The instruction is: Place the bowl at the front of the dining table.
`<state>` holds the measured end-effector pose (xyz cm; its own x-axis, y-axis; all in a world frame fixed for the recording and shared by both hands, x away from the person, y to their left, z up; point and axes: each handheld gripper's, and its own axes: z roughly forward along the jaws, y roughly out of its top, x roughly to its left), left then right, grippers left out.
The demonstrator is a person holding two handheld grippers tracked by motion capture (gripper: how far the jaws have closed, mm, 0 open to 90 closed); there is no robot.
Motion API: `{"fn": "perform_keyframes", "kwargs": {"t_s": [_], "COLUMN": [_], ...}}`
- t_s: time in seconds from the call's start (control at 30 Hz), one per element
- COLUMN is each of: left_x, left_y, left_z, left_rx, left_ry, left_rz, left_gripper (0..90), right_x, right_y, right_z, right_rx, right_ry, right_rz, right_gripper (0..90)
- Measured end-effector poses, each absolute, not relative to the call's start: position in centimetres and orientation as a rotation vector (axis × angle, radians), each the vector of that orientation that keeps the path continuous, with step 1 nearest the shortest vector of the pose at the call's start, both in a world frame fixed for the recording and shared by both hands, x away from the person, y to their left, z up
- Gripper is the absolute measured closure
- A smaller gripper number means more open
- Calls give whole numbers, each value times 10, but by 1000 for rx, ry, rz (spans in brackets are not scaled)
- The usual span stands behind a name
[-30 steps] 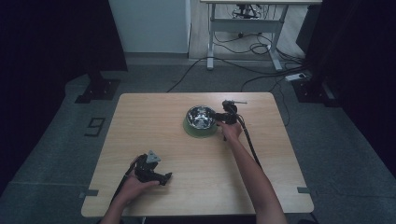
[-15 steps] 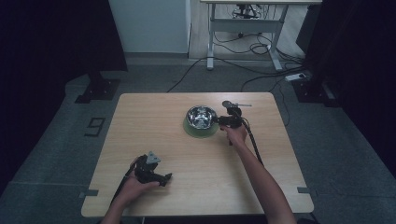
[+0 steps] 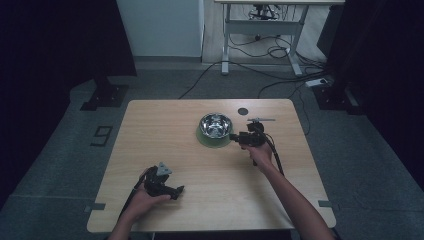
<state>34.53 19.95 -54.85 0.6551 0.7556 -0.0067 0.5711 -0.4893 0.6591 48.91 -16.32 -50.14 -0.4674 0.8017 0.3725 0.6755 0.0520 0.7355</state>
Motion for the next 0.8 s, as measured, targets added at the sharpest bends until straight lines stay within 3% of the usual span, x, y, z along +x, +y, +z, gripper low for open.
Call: {"fn": "perform_keyframes", "kwargs": {"t_s": [0.8], "left_x": [346], "left_y": [199], "left_z": [-549], "left_rx": [2237], "left_ry": [1018], "left_rz": [375], "left_gripper": [0], "right_x": [397], "right_y": [-211], "right_z": [-514], "right_rx": [1459], "right_ry": [2288], "right_rz": [1298], "right_gripper": [354]}}
